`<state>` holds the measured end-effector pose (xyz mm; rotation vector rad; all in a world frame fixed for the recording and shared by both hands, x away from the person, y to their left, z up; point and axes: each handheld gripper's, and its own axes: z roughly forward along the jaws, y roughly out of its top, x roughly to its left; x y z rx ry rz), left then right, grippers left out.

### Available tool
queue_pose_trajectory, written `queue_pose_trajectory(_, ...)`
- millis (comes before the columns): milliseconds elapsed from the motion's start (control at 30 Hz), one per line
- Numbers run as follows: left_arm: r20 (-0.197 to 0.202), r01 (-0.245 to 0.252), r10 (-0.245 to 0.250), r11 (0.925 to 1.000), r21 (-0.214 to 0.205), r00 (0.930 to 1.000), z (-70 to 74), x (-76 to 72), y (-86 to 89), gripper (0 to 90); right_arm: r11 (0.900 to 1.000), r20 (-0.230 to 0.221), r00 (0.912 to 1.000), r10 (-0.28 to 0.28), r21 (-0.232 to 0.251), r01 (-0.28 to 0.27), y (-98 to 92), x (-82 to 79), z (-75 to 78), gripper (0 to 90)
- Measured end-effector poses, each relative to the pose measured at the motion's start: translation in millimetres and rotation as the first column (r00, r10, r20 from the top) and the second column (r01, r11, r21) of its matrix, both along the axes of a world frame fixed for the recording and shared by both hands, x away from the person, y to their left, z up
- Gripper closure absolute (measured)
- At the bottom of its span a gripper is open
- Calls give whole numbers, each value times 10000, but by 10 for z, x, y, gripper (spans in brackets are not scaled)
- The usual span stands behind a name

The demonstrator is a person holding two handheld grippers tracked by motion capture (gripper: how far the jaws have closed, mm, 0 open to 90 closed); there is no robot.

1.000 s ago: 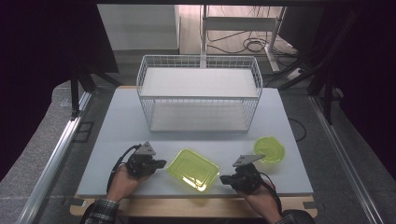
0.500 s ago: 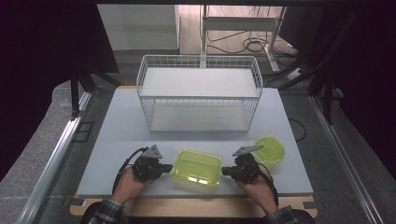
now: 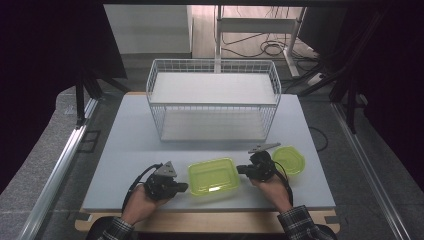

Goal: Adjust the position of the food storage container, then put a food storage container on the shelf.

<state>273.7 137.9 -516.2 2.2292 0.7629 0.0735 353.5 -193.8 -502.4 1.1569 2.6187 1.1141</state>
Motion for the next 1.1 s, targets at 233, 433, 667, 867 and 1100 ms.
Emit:
queue_pose_trajectory(233, 424, -730, 734, 9973, -128, 9964, 23, -24, 144, 835, 9997, 440, 9988, -217, -132, 223, -43, -3, 46, 855)
queue_pose_trajectory(433, 1256, -1567, 1569, 9876, -110, 9796, 36, -67, 285, 434, 9987, 1109, 9926, -495, -20, 500, -146, -132, 141, 665)
queue_pose_trajectory(667, 1681, -2119, 2075, 9773, 82, 9637, -8, -130, 391, 69, 9977, 1381, 9886, -594, 406, 543, -267, -247, 170, 343)
queue_pose_trajectory(867, 1914, -2072, 2024, 9783, 54, 9604, -61, -180, 412, 24, 9973, 1249, 9914, -380, 672, 297, -250, -257, 144, 212)
queue_pose_trajectory(1100, 1883, -2270, 2259, 9738, -162, 9558, -73, -177, 448, 23, 9944, 958, 9946, -396, 1018, 298, -242, -238, 115, 131)
